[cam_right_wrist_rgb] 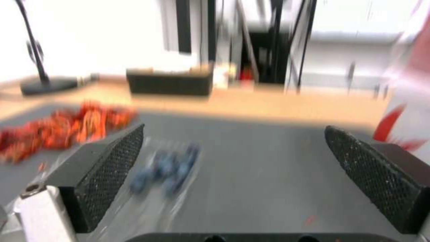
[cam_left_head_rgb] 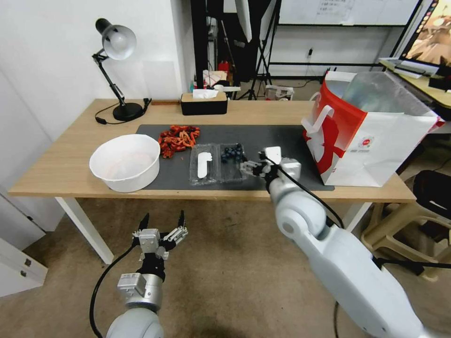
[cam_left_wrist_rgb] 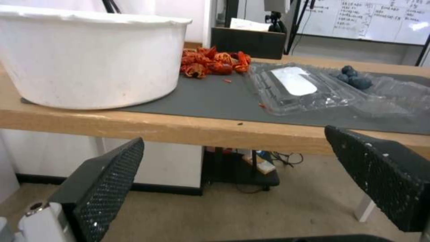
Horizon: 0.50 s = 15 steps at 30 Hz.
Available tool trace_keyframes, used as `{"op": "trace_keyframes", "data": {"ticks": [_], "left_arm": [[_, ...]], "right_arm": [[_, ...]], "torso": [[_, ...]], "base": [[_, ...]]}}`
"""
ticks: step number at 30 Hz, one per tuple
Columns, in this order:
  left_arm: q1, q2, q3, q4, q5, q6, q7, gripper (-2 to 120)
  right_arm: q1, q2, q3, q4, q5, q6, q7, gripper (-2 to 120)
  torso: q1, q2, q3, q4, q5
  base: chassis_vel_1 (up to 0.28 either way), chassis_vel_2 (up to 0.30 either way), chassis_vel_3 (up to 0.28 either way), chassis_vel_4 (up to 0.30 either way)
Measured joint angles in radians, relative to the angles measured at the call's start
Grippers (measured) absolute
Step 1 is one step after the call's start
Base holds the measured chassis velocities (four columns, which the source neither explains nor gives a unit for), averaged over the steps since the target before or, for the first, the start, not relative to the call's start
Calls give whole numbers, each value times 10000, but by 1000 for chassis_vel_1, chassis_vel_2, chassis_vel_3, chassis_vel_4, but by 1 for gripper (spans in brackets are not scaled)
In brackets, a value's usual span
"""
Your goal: Close the takeout container lid, then place the container into the takeout bag.
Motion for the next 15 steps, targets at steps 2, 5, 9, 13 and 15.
{"op": "trace_keyframes", "data": {"ticks": [2, 5, 9, 13, 15], "left_arm": [[8, 11, -9, -15, -44, 0, 17, 100], [19, 14, -16, -36, -188, -2, 76, 100], [78, -65, -38, -90, -227, -32, 121, 100], [97, -120, -9, -113, -253, -35, 163, 100], [135, -128, 22, -117, -284, -37, 183, 100]], "right_arm": [[-482, -119, 389, 22, -617, 833, -577, 100], [-1829, -279, 1204, 201, -1747, 2898, -1566, 100], [-3064, -33, 1696, 386, -2203, 4117, -1729, 100], [-4485, 536, 2380, 498, -2697, 5074, -1993, 100], [-5344, 996, 2773, 491, -3103, 5740, -2198, 100]], "torso": [[0, 0, 1, -6, 2], [0, 0, 0, -2, 0], [0, 0, 0, 2, 0], [0, 0, -1, -1, -1], [0, 1, -1, -2, -4]], "base": [[0, 0, 0, 0], [0, 0, 0, 0], [0, 0, 0, 0], [0, 0, 0, 0], [0, 0, 0, 0]]}}
